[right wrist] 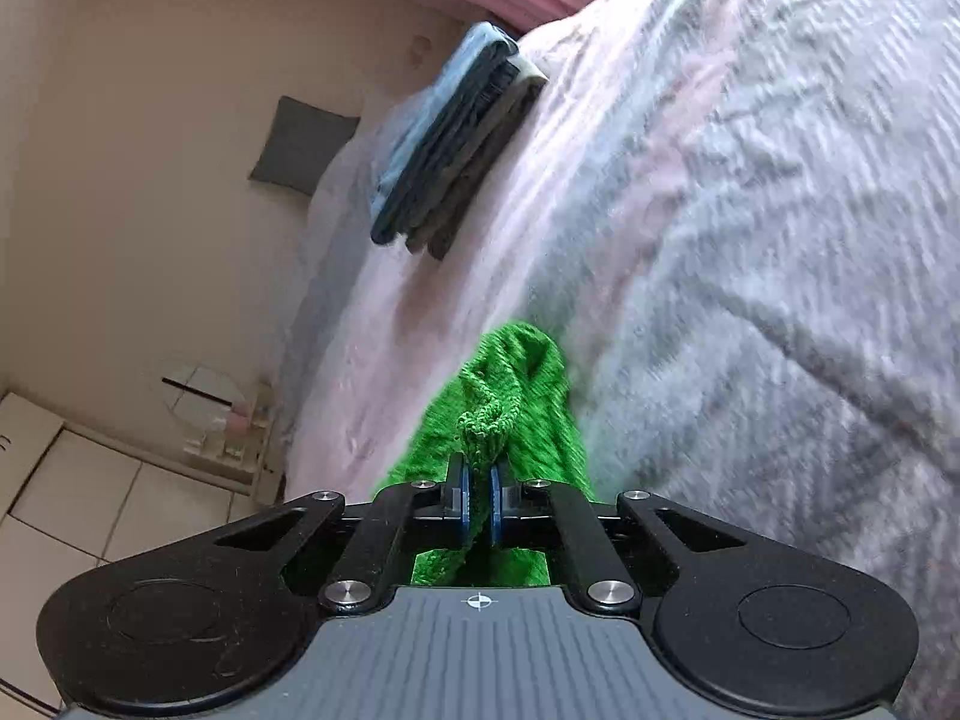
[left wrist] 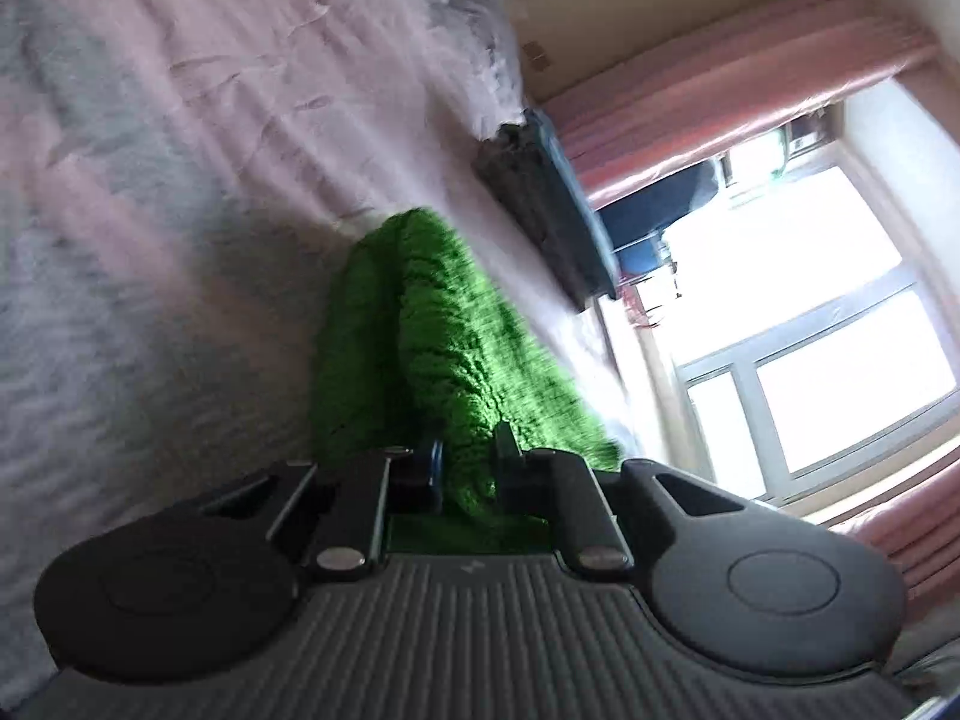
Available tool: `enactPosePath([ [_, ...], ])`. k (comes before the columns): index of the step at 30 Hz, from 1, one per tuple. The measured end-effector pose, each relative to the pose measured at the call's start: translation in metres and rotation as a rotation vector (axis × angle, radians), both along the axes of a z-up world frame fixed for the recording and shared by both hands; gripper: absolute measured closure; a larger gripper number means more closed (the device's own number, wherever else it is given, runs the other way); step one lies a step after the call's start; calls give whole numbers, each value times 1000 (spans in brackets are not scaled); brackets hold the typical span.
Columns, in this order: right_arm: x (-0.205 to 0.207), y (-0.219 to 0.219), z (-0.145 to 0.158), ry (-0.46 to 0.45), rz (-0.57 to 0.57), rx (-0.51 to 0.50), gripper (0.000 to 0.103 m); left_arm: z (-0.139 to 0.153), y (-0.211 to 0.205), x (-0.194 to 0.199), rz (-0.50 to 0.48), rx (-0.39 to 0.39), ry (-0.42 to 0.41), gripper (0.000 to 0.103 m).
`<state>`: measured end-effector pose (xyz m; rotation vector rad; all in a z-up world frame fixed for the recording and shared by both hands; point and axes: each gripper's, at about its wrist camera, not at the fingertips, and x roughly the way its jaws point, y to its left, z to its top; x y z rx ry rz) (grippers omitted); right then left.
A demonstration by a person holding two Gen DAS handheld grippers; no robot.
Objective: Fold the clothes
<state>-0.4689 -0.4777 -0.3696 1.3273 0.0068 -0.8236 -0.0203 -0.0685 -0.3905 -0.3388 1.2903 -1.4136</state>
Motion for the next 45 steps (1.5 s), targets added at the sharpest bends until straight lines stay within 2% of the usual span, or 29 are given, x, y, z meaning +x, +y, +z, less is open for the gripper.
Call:
enactPosePath([
  [3, -5, 9, -14, -3, -15, 28, 98, -11, 11, -2, 1, 19, -6, 91],
  [5, -8, 14, -14, -5, -28, 9, 98, -8, 16, -6, -3, 2, -32, 91],
  [7, -4, 13, -16, 40, -16, -16, 98, -3, 17, -10, -16, -20, -84, 91],
  [10, 8, 10, -23, 127, 2, -21, 98, -21, 10, -11, -4, 43, -104, 91],
  [12, 11, 16, -17, 139, -7, -55, 98, -15, 14, -16, -5, 28, -147, 91],
  [16, 8, 26, -2, 144, -7, -128, 98, -4, 20, -18, -12, -4, -178, 91],
  [17, 8, 26, -4, 159, 1, -125, 98, -4, 20, -18, -16, -8, -184, 91],
  [20, 12, 25, -25, 184, 9, -58, 98, -23, 8, -21, -31, 56, -206, 90],
  [22, 14, 27, -27, 175, 7, -51, 98, -20, 8, -25, -28, 57, -245, 90],
  [23, 14, 28, -23, 181, 7, -58, 97, -18, 8, -27, -26, 58, -265, 90],
  [24, 15, 29, -17, 198, 11, -64, 80, -18, 8, -28, -27, 60, -271, 89],
  [25, 16, 30, -10, 239, 4, -74, 71, -18, 8, -28, -28, 62, -276, 89],
  [26, 18, 33, 0, 302, -20, -110, 56, -17, 8, -29, -29, 63, -281, 89],
  [27, 20, 37, 11, 371, -48, -162, 50, -17, 9, -29, -29, 64, -280, 89],
  [29, 30, 48, 34, 481, -68, -303, 50, -17, 9, -29, -28, 67, -275, 89],
  [30, 41, 54, 44, 521, -42, -386, 50, -17, 9, -30, -27, 69, -278, 89],
  [32, 64, 61, 54, 569, 58, -510, 51, -16, 8, -32, -26, 74, -286, 89],
  [33, 78, 62, 51, 604, 109, -540, 51, -15, 8, -32, -25, 78, -289, 89],
  [36, 115, 61, 27, 732, 247, -566, 51, -12, 8, -34, -21, 92, -297, 88],
  [39, 127, 62, -4, 838, 279, -553, 51, -7, 8, -38, -23, 100, -322, 87],
  [42, 125, 60, -8, 830, 281, -554, 51, 1, 11, -40, -14, 105, -342, 87],
  [45, 124, 58, -9, 821, 286, -547, 51, 30, 19, -42, 17, 52, -399, 90],
])
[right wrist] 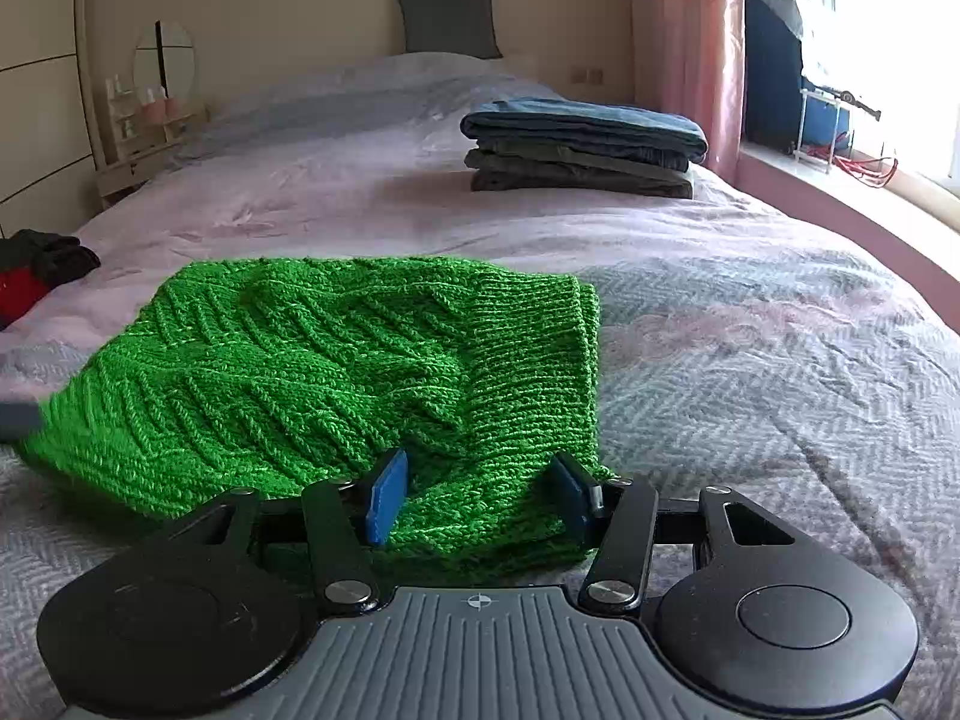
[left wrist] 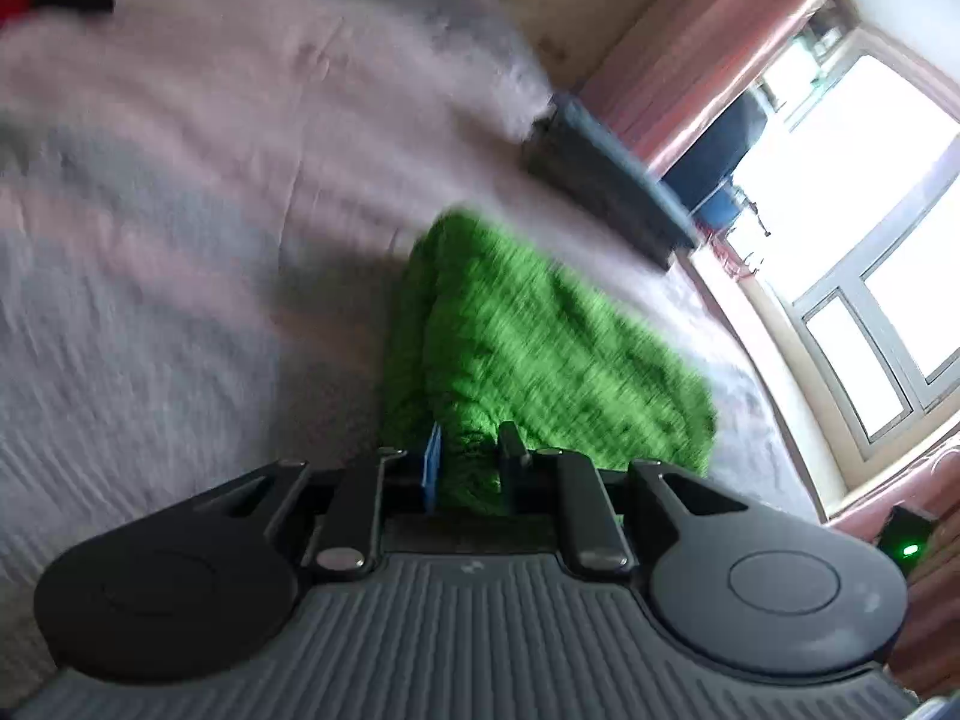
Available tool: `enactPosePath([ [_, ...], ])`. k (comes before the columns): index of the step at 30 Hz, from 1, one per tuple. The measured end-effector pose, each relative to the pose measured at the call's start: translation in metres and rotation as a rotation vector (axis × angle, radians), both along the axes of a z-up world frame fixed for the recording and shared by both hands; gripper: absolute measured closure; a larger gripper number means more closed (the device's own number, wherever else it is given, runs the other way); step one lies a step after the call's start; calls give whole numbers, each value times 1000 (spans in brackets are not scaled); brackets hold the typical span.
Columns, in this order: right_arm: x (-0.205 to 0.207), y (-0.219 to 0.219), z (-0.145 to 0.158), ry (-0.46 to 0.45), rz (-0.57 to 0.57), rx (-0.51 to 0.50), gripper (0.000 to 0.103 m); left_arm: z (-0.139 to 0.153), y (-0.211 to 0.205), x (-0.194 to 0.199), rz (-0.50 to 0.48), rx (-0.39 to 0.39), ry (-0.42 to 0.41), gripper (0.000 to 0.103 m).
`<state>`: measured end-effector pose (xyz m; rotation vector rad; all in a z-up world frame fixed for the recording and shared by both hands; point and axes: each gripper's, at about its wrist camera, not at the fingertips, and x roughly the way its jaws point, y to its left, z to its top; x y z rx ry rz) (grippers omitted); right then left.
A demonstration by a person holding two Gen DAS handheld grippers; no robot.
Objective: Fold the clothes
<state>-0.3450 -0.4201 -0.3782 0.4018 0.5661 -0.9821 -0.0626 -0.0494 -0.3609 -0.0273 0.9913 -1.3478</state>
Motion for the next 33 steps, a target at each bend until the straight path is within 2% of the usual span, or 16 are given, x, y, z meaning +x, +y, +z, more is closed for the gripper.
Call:
enactPosePath([
  [2, -3, 2, 1, 1, 0, -5, 51, 23, 1, -5, 3, -58, -88, 91],
  [4, -3, 4, 1, 2, -2, -11, 51, 37, -11, -15, -47, -79, -172, 90],
  [7, -6, 6, 0, 4, -3, -7, 51, 24, -38, -29, -125, -13, -249, 89],
  [9, -7, 4, 0, 5, -3, 5, 51, 1, -52, -36, -139, 80, -314, 91],
  [15, -6, 2, -1, 13, 0, 10, 51, -25, -45, -45, -139, 76, -395, 90],
  [26, -9, -2, 6, 17, 24, 18, 50, -23, -49, -47, -147, 86, -410, 90],
  [28, -15, -5, 21, -7, 23, 23, 50, -10, -50, -41, -150, 72, -390, 90],
  [31, -25, -12, 50, -87, -2, -26, 50, 10, -51, -32, -156, 50, -359, 90],
  [33, -26, -25, 69, -142, -11, -58, 50, 27, -57, -22, -141, 7, -343, 90],
])
